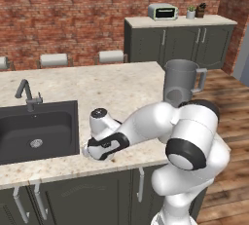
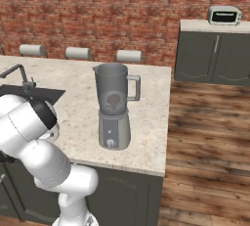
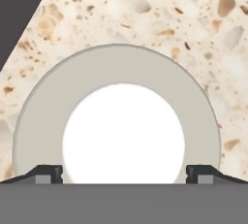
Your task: Open the blender lid, put the mango in the blender, close the lid, and start the blender.
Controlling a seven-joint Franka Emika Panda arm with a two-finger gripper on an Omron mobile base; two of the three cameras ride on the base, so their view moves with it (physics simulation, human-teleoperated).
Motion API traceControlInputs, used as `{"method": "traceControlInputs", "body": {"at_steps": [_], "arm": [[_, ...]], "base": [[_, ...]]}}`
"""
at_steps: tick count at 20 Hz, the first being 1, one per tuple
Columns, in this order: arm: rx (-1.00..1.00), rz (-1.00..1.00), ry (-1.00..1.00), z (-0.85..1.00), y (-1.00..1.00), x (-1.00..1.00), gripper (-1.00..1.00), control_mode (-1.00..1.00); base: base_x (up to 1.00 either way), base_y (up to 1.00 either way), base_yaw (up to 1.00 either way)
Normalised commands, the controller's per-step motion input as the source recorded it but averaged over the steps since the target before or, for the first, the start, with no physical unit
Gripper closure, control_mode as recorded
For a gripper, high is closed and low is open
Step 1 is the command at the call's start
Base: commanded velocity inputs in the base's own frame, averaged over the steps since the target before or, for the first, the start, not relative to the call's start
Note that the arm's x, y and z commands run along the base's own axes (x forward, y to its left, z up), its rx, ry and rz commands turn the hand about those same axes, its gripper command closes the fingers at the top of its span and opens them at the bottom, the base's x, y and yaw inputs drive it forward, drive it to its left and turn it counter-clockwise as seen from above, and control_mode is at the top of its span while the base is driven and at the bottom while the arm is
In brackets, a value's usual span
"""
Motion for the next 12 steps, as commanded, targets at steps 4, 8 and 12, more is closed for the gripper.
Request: {"method": "traceControlInputs", "body": {"at_steps": [4, 8, 12], "arm": [[0.0, 0.0, 0.02, -0.45, 0.0, 0.23, -1.0, -1.0], [0.0, 0.0, 0.0, -0.48, 0.0, 0.03, -1.0, -1.0], [0.0, 0.0, 0.0, -0.55, 0.0, 0.0, 1.0, -1.0]], "base": [[0.0, 0.0, 0.0], [0.0, 0.0, 0.0], [0.0, 0.0, 0.0]]}}
